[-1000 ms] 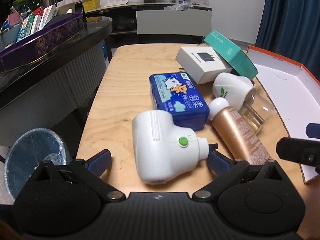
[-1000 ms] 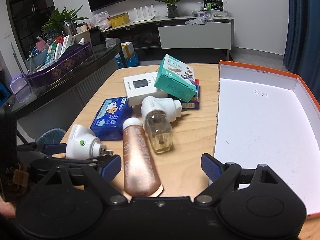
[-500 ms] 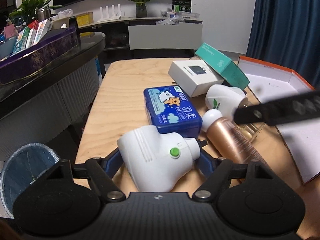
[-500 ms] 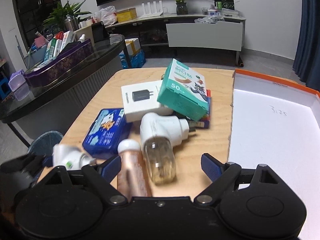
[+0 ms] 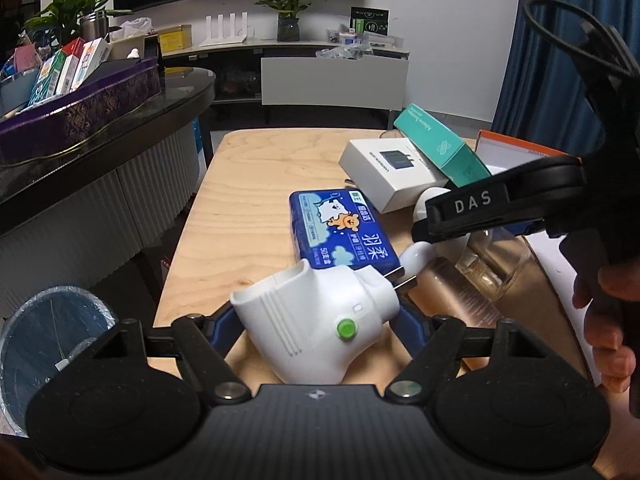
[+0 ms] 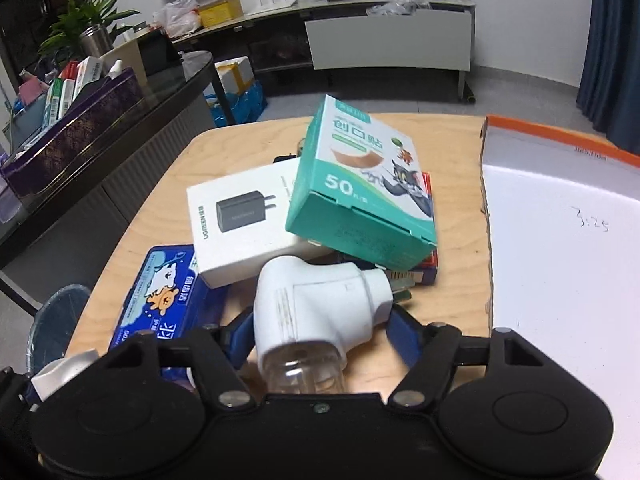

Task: Organize rigid objects
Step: 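Carry both white plug-in devices over the open white box with both tools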

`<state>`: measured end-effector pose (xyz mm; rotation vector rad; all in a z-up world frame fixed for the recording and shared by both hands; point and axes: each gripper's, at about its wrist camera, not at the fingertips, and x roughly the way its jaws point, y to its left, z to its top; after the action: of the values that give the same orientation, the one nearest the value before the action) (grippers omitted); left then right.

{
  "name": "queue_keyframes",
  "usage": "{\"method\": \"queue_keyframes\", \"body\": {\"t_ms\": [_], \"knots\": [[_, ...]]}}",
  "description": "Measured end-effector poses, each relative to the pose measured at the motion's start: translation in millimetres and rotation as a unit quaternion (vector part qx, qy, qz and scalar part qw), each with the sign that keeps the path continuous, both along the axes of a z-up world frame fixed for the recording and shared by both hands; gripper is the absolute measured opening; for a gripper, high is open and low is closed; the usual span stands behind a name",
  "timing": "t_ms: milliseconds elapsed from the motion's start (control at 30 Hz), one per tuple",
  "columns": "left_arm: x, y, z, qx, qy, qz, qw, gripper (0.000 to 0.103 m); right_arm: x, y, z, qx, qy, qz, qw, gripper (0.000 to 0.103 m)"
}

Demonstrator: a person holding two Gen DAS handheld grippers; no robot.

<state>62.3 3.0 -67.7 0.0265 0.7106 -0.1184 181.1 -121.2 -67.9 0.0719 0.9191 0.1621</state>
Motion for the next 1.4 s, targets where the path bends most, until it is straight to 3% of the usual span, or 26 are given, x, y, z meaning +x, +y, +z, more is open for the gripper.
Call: {"method": "queue_keyframes", "body": {"t_ms": [300, 633, 933, 1133, 1400], "knots": [[-9, -8, 17, -0.002, -0.021, 0.000, 0.9998, 0.078, -36, -29, 33, 0.006, -0.046, -0.003, 0.999, 0.082], [-5, -46, 60, -0.016, -0.052, -0.035, 0.9979, 0.078, -81, -82, 88, -0.022, -0.118, -0.039, 0.992, 0.082], [27, -108, 95, -0.048, -0.069, -0.093, 0.9922, 0.078, -87, -154, 112, -0.037, -0.132, -0.104, 0.985, 0.082], [47, -147, 91, -0.058, -0.057, -0.129, 0.9883, 0.078, -82, -187, 119, -0.035, -0.135, -0.135, 0.981, 0.082], [57, -163, 88, -0.067, -0.040, -0.129, 0.9885, 0.078, -73, -211, 118, -0.039, -0.123, -0.143, 0.981, 0.082]]}}
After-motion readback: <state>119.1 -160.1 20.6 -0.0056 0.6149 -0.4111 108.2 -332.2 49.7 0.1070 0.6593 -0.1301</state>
